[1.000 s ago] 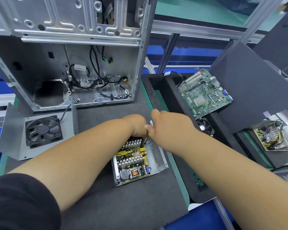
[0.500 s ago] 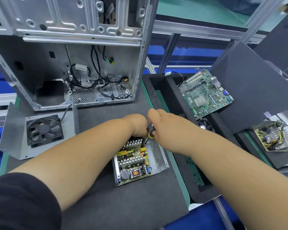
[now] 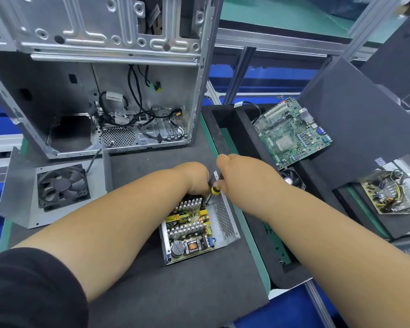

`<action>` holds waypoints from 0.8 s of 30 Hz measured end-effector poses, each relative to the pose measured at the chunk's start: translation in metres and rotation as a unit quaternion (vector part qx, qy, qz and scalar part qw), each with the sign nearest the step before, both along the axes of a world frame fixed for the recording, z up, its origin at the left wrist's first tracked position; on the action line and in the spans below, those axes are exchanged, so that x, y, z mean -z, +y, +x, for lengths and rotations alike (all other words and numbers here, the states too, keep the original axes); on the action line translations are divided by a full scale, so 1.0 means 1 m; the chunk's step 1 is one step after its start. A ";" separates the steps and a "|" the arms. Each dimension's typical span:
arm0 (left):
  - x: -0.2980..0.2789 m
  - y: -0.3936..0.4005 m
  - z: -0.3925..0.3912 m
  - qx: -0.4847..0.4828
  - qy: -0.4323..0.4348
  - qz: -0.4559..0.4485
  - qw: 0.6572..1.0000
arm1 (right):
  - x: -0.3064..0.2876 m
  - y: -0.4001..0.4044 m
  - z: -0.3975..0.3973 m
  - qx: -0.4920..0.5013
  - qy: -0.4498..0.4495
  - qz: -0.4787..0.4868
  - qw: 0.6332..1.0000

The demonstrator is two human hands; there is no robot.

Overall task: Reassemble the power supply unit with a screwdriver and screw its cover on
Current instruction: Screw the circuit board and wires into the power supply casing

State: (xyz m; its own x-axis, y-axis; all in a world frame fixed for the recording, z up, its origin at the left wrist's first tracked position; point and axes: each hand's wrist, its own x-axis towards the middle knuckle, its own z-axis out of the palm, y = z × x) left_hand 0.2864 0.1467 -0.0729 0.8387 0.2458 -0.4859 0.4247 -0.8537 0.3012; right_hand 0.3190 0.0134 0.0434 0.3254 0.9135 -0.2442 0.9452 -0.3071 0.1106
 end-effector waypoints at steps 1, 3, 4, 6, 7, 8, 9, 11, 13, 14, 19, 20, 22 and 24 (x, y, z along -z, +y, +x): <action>0.000 0.001 0.000 -0.003 -0.001 -0.006 1.000 | 0.002 0.002 0.000 0.005 -0.036 -0.004 0.999; 0.000 0.002 0.000 -0.007 -0.001 -0.021 1.000 | 0.006 0.002 -0.003 0.025 -0.087 -0.028 0.995; 0.001 0.002 0.000 -0.005 0.003 -0.025 1.000 | 0.008 0.001 -0.005 0.026 -0.096 -0.027 0.995; 0.001 0.002 -0.001 0.001 0.009 -0.019 1.000 | 0.008 -0.002 -0.006 0.012 -0.076 -0.006 0.997; 0.000 0.001 -0.001 0.004 0.004 -0.014 1.000 | 0.007 -0.003 -0.006 0.003 -0.042 0.008 0.999; 0.000 0.001 -0.001 0.005 -0.004 -0.010 1.000 | 0.006 -0.004 -0.006 -0.010 0.002 0.017 1.000; 0.000 0.000 -0.001 0.004 -0.015 -0.009 1.000 | 0.004 -0.004 -0.005 -0.025 0.042 0.019 0.999; 0.002 0.000 -0.001 0.008 -0.027 -0.006 1.000 | 0.002 -0.001 -0.004 -0.044 0.065 0.009 0.997; 0.004 0.000 0.000 0.014 -0.019 0.003 1.000 | 0.005 0.002 -0.003 -0.033 0.006 0.002 0.999; 0.004 0.001 0.000 0.009 -0.015 0.004 1.000 | 0.007 0.003 -0.003 -0.023 -0.041 -0.005 0.999; 0.006 0.003 0.001 -0.010 -0.018 -0.008 1.000 | 0.010 0.002 -0.006 -0.003 -0.085 0.009 0.996; 0.006 0.003 0.001 -0.015 -0.021 -0.010 1.000 | 0.009 0.001 -0.007 -0.005 -0.047 0.012 0.999; 0.007 0.003 0.000 -0.019 -0.028 -0.003 0.999 | 0.004 0.001 -0.006 -0.007 0.020 -0.004 1.000; 0.009 0.004 0.000 -0.027 -0.032 0.004 0.999 | 0.000 0.003 -0.004 -0.002 0.016 -0.020 1.000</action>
